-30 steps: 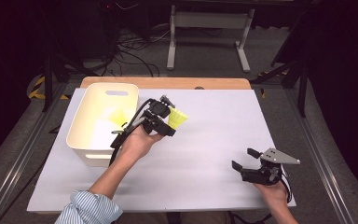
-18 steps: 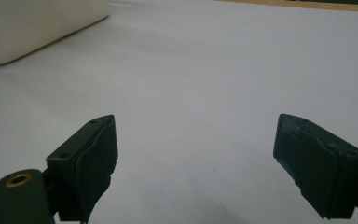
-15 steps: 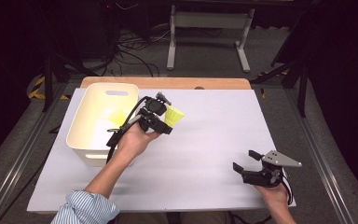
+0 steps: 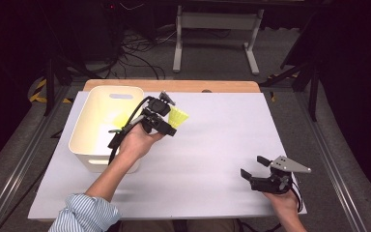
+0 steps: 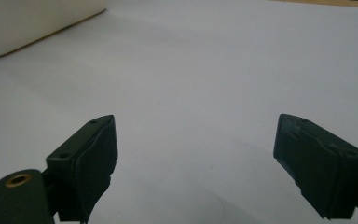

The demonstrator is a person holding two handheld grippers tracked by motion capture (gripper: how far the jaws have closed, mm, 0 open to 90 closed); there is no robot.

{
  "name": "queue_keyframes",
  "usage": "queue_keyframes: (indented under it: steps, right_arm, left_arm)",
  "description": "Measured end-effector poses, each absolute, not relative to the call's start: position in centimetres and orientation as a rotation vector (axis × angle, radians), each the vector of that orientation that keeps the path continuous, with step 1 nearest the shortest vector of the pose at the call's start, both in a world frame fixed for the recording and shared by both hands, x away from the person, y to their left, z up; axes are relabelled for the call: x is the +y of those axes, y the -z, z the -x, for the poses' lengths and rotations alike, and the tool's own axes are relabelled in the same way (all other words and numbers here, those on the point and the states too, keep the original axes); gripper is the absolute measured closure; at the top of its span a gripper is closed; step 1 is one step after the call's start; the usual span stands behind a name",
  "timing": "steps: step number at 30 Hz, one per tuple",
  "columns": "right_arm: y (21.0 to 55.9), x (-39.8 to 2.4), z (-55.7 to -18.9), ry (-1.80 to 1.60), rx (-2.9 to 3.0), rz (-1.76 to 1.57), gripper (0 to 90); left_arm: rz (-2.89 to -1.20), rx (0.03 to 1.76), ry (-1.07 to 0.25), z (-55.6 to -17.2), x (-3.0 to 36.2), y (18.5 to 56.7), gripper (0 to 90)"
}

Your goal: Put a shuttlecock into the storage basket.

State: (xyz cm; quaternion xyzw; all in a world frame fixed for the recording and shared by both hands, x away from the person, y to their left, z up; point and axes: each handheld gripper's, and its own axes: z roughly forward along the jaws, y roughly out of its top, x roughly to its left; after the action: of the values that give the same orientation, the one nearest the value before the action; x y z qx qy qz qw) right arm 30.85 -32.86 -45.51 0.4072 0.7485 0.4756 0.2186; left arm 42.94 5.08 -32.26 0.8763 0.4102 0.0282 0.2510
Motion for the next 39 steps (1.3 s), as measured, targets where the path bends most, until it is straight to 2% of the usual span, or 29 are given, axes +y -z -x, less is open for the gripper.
queue_keyframes:
  steps: [39]
  right_arm:
    - [45.6,-32.7,-30.8,-1.310,2.088,-1.111,14.1]
  left_arm:
    - [-2.338,1.214,-0.102,-43.2,8.8,30.4,64.8]
